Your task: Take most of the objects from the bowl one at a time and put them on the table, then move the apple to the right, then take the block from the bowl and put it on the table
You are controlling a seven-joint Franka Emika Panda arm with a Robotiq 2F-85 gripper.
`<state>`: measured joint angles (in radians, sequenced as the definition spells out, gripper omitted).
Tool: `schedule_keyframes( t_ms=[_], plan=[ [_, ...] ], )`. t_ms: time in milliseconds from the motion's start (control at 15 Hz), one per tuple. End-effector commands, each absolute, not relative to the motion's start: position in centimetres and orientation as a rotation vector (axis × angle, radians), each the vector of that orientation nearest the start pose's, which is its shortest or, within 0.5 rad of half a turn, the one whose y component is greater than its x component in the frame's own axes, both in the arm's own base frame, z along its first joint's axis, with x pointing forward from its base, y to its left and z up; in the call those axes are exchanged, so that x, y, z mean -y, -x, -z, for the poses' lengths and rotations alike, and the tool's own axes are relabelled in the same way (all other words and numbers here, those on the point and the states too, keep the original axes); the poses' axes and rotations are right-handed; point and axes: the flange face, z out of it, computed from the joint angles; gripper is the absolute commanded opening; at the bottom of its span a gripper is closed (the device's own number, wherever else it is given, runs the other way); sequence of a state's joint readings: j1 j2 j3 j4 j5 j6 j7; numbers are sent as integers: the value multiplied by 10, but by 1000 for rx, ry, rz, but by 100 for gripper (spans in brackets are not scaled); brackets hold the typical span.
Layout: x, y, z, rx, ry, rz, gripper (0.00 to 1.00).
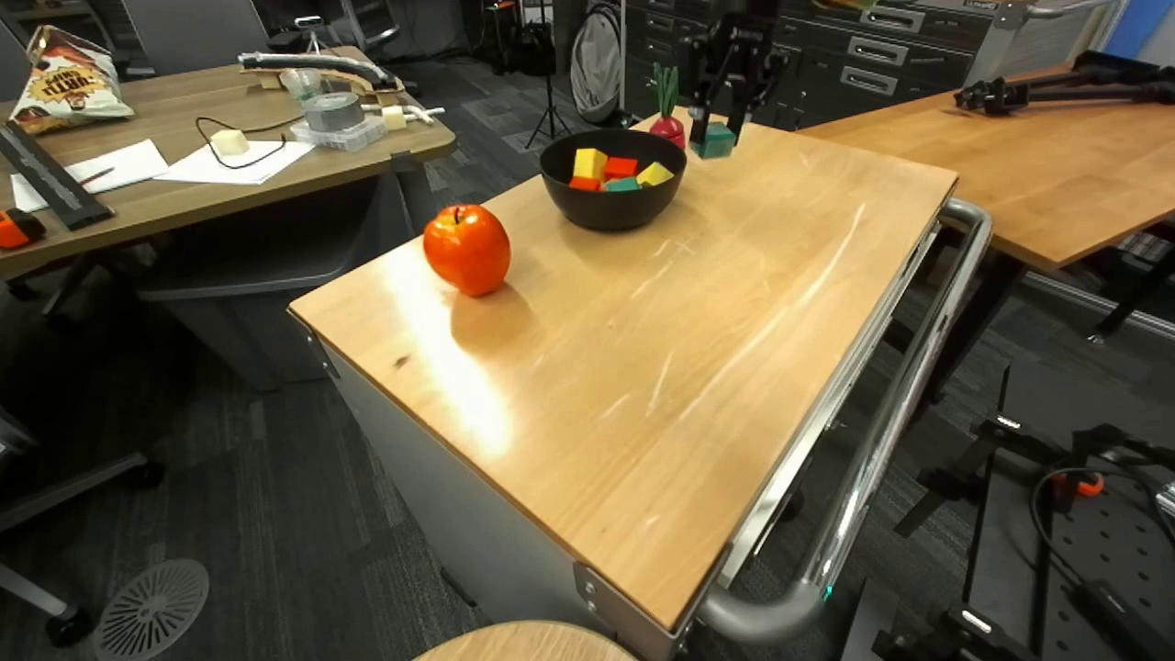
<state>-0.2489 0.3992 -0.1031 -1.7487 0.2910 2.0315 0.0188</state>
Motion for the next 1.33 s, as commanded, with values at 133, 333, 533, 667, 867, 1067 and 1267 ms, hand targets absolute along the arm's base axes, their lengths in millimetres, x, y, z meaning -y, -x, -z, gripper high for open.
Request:
schedule_keyframes(
  t_ms=[133, 333, 533, 667, 867, 1067, 1267],
  plan=[
    [208, -600, -313, -773, 2840, -131, 23],
    [212, -597, -315, -761, 2845, -119, 74],
    [212, -598, -342, -727, 2862, 29, 96],
    [203, -602, -371, -677, 2910, 181, 100],
    [169, -621, -409, -527, 2938, 356, 100],
    [106, -653, -425, -373, 2954, 454, 100],
    [54, -671, -421, -251, 2938, 429, 100]
  ],
)
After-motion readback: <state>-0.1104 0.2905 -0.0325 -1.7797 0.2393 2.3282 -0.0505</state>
